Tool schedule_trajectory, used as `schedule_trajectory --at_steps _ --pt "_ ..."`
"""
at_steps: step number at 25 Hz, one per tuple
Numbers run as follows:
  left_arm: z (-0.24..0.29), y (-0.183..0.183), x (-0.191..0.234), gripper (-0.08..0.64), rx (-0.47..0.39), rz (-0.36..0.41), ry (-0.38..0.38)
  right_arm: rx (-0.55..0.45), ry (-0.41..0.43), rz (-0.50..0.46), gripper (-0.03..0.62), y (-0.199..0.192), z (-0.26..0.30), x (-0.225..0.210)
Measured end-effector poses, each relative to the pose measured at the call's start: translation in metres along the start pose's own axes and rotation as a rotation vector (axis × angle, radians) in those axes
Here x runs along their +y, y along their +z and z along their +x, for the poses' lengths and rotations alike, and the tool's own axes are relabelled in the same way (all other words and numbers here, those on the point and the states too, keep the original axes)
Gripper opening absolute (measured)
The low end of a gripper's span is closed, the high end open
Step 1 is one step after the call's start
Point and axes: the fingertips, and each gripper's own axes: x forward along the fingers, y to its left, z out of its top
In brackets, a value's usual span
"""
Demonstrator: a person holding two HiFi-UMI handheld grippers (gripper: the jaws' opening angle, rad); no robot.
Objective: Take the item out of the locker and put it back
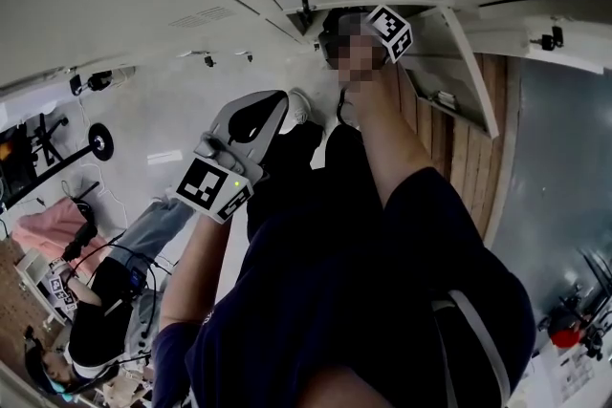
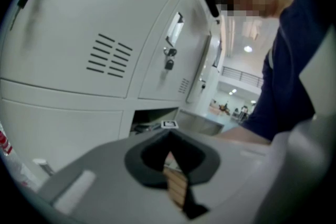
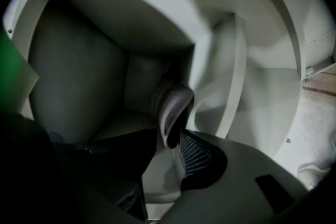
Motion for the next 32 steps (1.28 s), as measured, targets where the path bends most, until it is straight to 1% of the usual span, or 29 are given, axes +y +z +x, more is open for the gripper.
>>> schedule_trajectory --at_steps 4,6,9,12,17,21,27,32 --pt "-0.004 0.000 0.006 0.003 -0.001 0.001 0.006 -0.010 -0.034 0.004 0.126 0.004 0.012 -0.009" --pt "-0.006 0.000 0.008 0.003 0.000 0.008 0.006 -0.026 -0.038 0.009 0.122 0.008 0.017 -0.008" --pt "-0.009 -0.003 0.013 0.003 0.008 0.006 0.008 -0.034 -0.034 -0.006 0.085 0.012 0.023 -0.005" --pt "-0.009 -0.003 0.016 0.003 0.006 -0.007 0.010 -0.045 -0.004 -0.005 0.065 0.014 0.024 0.002" --pt "-0.005 0.003 0.009 0.003 -0.006 0.005 -0.009 -0.054 0.067 -0.019 0.034 0.013 0.013 0.018" --pt "-0.005 0.006 0.000 0.003 -0.011 0.014 -0.013 -0.067 0.127 -0.011 0.021 0.014 0.002 0.035" --pt "-0.005 0.004 -0.018 0.003 -0.011 0.019 -0.014 -0.069 0.152 0.008 0.020 0.014 -0.025 0.035" --pt "-0.001 0.008 -0.037 0.003 -0.016 0.029 -0.015 -0.049 0.168 0.012 0.020 0.011 -0.052 0.040"
